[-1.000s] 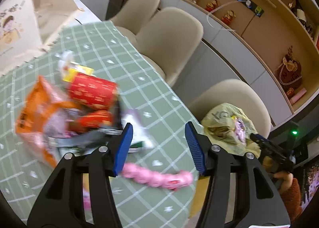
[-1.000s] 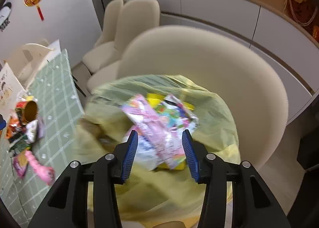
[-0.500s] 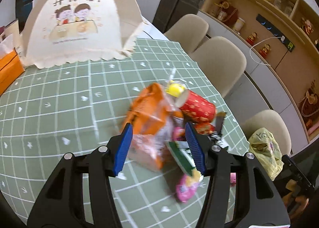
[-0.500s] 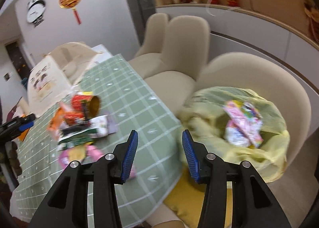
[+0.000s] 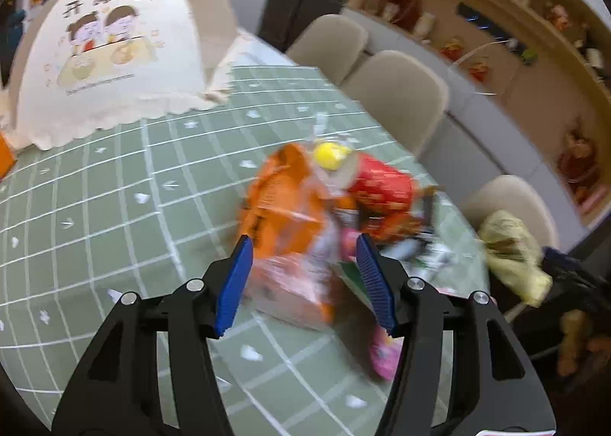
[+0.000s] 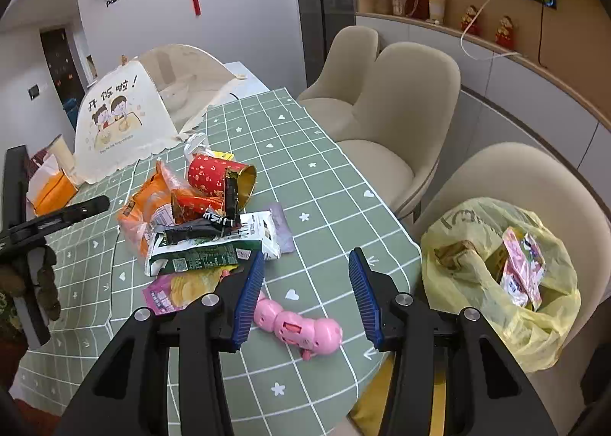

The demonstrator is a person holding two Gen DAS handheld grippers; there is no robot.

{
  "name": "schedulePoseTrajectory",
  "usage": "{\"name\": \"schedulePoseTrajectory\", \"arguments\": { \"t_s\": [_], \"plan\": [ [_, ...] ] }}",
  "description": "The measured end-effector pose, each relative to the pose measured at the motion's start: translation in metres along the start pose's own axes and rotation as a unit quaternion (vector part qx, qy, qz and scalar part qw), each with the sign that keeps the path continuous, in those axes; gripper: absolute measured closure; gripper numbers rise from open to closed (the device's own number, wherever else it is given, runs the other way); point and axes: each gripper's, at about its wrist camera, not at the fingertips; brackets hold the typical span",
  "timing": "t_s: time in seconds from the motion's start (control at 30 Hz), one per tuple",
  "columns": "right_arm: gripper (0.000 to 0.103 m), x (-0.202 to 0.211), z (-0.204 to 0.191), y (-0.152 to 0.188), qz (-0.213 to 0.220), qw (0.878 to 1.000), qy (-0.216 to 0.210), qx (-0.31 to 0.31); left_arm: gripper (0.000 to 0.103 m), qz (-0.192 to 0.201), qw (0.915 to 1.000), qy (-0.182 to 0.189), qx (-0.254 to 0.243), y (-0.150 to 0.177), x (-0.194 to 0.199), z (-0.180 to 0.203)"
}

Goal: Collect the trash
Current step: 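Return to the table and grasp the black wrapper with the right gripper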

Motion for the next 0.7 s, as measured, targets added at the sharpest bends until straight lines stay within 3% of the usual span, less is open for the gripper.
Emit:
{"name": "schedulePoseTrajectory", "arguments": {
  "t_s": [0.2,0.43,0.7],
  "plan": [
    [0.059,-0.018,-0.001,0.008,-0.022,1.0,-0.013,-0.012,0.05,-0.034,0.9971,-0.001,0.067,0.004,-0.028,-0.023],
    [0.059,-0.051,-0.02,-0.008,-0.036,0.998,-0.057,0.01,0.05,-0.021,0.9989,0.027,0.032,-0.004,-0.018,-0.01],
    [0.059,-0.135,-0.036,-0.038,-0.065,0.992,-0.105,0.002,0.049,-0.015,0.9989,0.028,0.034,-0.003,0.004,-0.02]
  ]
}}
Point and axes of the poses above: each gripper's, at about its wrist camera, not at the fingertips, and x roughly against the way its jaws point, z to its right, y to its underside, and after that the axes turned 12 degrees about -y, right-handed
